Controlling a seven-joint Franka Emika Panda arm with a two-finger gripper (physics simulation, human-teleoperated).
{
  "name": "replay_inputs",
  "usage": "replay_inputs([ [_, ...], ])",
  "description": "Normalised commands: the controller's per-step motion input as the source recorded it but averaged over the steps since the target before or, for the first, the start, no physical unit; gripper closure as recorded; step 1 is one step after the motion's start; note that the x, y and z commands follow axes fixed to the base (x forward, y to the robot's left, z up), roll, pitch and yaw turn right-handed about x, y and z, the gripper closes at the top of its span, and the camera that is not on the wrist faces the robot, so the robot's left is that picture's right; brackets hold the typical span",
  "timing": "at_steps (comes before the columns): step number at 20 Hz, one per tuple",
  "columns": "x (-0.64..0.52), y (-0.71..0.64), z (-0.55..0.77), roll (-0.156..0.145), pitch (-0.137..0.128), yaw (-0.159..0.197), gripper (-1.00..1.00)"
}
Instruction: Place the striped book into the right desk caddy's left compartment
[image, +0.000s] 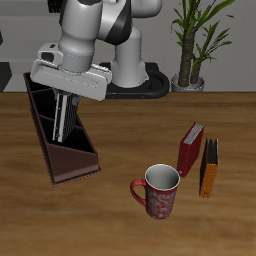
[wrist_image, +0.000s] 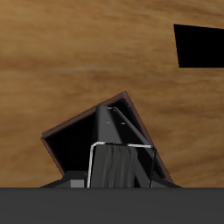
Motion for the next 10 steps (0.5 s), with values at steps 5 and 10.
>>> replay_inputs([
  [5, 0.06, -0.02, -0.24, -0.003, 0.035, -0.020, 1.00],
  [10, 0.04, -0.07, -0.19, -0.013, 0.035, -0.001, 1.00],
])
